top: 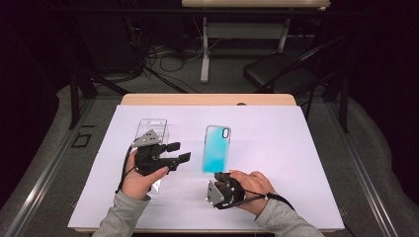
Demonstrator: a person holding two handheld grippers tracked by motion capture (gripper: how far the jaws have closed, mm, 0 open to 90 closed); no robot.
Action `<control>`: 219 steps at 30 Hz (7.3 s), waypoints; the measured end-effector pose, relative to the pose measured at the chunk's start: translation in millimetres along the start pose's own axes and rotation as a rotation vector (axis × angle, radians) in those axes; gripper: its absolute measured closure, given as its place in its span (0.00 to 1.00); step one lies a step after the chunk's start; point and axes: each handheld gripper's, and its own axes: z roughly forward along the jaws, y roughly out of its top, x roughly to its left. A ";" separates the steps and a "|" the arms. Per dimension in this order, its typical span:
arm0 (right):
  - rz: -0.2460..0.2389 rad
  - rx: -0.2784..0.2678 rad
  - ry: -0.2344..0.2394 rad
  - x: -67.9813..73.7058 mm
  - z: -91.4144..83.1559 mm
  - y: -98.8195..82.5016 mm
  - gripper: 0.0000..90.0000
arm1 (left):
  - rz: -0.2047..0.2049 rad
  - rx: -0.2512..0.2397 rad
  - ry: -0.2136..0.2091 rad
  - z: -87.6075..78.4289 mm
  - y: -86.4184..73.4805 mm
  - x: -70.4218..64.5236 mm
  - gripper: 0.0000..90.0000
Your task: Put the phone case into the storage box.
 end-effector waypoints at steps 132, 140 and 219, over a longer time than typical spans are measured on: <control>-0.045 -0.044 0.025 9.6 7.5 16.9 0.98 | -0.329 0.069 -0.134 48.2 13.2 13.3 0.91; -0.043 -0.055 0.028 9.3 8.3 16.8 0.98 | -0.330 0.070 -0.138 47.9 13.2 13.8 0.91; 0.213 -0.157 -0.060 -20.3 -7.7 4.7 0.45 | -0.325 -0.014 -0.084 18.2 10.3 24.7 0.91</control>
